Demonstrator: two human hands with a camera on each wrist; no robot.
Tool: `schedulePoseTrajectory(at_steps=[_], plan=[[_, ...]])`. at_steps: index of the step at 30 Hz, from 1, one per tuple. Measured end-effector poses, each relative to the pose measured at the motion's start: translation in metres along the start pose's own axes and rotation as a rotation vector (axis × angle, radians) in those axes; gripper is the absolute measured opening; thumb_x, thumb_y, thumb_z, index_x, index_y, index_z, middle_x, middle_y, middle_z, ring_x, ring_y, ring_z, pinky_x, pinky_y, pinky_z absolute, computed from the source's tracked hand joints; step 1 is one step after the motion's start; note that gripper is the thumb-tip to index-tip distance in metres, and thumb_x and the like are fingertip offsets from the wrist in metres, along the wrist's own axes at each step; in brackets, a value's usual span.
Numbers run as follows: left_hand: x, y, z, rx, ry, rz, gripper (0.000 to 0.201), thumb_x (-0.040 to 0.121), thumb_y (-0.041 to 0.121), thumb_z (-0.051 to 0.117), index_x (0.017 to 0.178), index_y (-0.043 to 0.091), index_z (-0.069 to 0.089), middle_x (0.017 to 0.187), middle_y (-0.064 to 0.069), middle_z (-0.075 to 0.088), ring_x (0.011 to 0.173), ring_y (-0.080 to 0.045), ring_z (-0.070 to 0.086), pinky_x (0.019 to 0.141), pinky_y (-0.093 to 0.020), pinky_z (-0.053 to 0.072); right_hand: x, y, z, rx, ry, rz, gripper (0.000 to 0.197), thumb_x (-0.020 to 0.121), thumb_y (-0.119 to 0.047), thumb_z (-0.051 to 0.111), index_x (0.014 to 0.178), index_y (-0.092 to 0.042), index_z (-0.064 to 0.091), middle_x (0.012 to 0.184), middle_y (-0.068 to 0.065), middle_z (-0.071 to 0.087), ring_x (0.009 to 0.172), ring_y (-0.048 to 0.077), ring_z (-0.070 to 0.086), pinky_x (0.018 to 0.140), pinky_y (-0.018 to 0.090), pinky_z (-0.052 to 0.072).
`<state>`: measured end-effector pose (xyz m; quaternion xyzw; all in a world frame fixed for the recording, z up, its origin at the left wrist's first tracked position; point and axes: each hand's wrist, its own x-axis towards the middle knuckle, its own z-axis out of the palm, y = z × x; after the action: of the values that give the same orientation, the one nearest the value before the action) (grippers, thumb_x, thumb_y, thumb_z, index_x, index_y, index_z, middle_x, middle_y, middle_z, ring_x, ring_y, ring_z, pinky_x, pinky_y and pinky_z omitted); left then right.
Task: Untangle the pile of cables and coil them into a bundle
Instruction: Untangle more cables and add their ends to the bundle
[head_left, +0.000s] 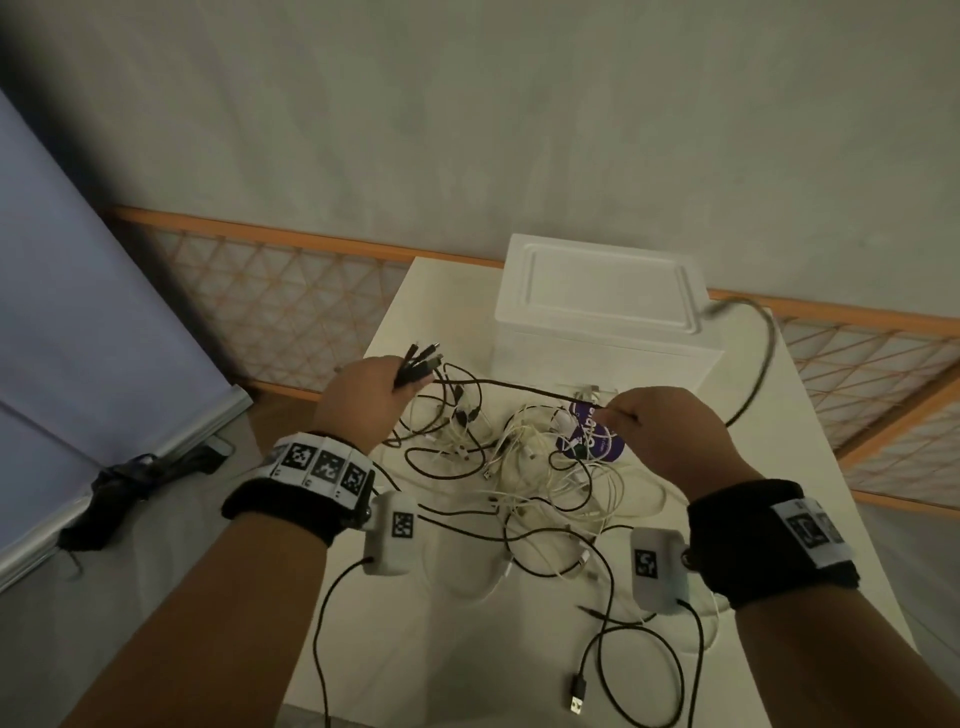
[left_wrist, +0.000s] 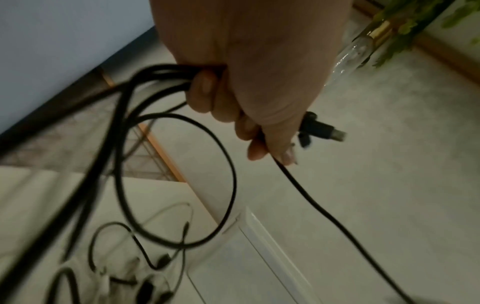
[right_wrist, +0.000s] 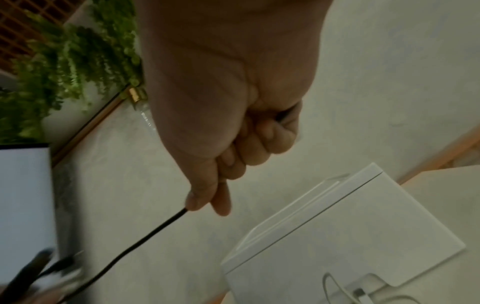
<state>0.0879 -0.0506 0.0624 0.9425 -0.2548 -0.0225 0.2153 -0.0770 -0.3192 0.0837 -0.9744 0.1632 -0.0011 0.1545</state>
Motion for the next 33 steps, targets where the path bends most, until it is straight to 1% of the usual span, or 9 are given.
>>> schedulePoseTrajectory(at_steps=[4, 6, 9, 16, 19, 21, 28, 30, 33], plan=[[-0.011, 0.04, 0.008, -0.04, 0.094, 0.033, 0.022, 0.097, 0.034, 0.05, 0.092, 0.017, 0.064, 0.079, -0.002, 0.059, 0.082, -0.028, 0.062, 0.066, -0.031, 0.04, 0.001, -0.019, 0.007, -0.188, -0.036, -0.086, 0.036, 0.095, -0.048, 0.045, 0.09, -0.021, 0.068, 0.087, 0.001, 0.066, 0.09, 0.021, 0.061, 0.07, 0.029, 0.044], [-0.024, 0.071, 0.017, -0.028, 0.019, 0.196, 0.019, 0.094, 0.026, 0.054, 0.104, 0.017, 0.066, 0.092, -0.005, 0.067, 0.088, -0.026, 0.062, 0.071, -0.031, 0.041, 0.002, -0.033, 0.013, -0.247, -0.037, -0.181, 0.038, 0.094, -0.051, 0.043, 0.092, -0.022, 0.068, 0.087, 0.0, 0.066, 0.089, 0.022, 0.063, 0.072, 0.03, 0.048], [-0.032, 0.092, 0.036, -0.077, -0.174, 0.276, 0.015, 0.093, 0.025, 0.052, 0.093, 0.014, 0.063, 0.087, -0.007, 0.066, 0.084, -0.027, 0.063, 0.068, -0.033, 0.045, 0.001, -0.046, 0.019, -0.307, 0.026, -0.264, 0.043, 0.092, -0.056, 0.04, 0.098, -0.023, 0.068, 0.089, 0.001, 0.066, 0.085, 0.023, 0.064, 0.068, 0.031, 0.049], [-0.022, 0.069, 0.04, 0.253, -0.227, 0.44, 0.023, 0.095, 0.031, 0.047, 0.108, 0.018, 0.06, 0.104, -0.002, 0.063, 0.095, -0.022, 0.061, 0.07, -0.032, 0.042, -0.006, -0.039, 0.035, -0.086, -0.12, -0.234, 0.039, 0.095, -0.052, 0.04, 0.098, -0.025, 0.069, 0.083, -0.005, 0.063, 0.083, 0.016, 0.062, 0.066, 0.028, 0.044], [-0.012, 0.037, 0.03, 0.313, -0.236, 0.321, 0.025, 0.096, 0.034, 0.046, 0.11, 0.018, 0.059, 0.106, -0.003, 0.063, 0.099, -0.024, 0.06, 0.075, -0.033, 0.044, -0.006, -0.007, 0.033, 0.01, -0.145, -0.101, 0.035, 0.093, -0.051, 0.044, 0.095, -0.029, 0.07, 0.087, -0.01, 0.069, 0.083, 0.008, 0.064, 0.076, 0.029, 0.05], [-0.01, 0.011, 0.027, 0.343, -0.254, 0.234, 0.025, 0.097, 0.037, 0.045, 0.107, 0.019, 0.06, 0.105, -0.002, 0.063, 0.097, -0.023, 0.06, 0.074, -0.032, 0.044, -0.007, 0.016, 0.033, 0.011, -0.141, 0.002, 0.034, 0.092, -0.053, 0.046, 0.094, -0.029, 0.07, 0.091, -0.007, 0.069, 0.088, 0.013, 0.063, 0.079, 0.032, 0.05], [-0.005, -0.009, 0.03, 0.363, -0.272, 0.171, 0.023, 0.097, 0.035, 0.045, 0.103, 0.018, 0.059, 0.101, -0.002, 0.063, 0.093, -0.021, 0.06, 0.071, -0.03, 0.042, -0.004, 0.046, 0.044, -0.036, -0.126, 0.193, 0.044, 0.089, -0.06, 0.045, 0.079, -0.025, 0.069, 0.082, -0.005, 0.066, 0.084, 0.015, 0.06, 0.078, 0.034, 0.05], [-0.006, -0.006, 0.033, 0.292, -0.253, 0.152, 0.024, 0.097, 0.037, 0.046, 0.099, 0.018, 0.06, 0.095, -0.002, 0.063, 0.09, -0.022, 0.059, 0.07, -0.029, 0.039, -0.004, 0.048, 0.048, -0.108, -0.131, 0.214, 0.047, 0.091, -0.059, 0.042, 0.077, -0.022, 0.068, 0.08, -0.003, 0.065, 0.082, 0.016, 0.06, 0.077, 0.034, 0.05], [-0.01, 0.003, 0.03, -0.07, -0.19, 0.05, 0.033, 0.095, 0.045, 0.049, 0.088, 0.016, 0.064, 0.074, 0.003, 0.061, 0.074, -0.019, 0.057, 0.062, -0.03, 0.035, -0.004, 0.058, 0.049, -0.181, -0.14, 0.231, 0.049, 0.091, -0.058, 0.042, 0.08, -0.018, 0.068, 0.077, -0.002, 0.063, 0.078, 0.016, 0.059, 0.073, 0.032, 0.05]])
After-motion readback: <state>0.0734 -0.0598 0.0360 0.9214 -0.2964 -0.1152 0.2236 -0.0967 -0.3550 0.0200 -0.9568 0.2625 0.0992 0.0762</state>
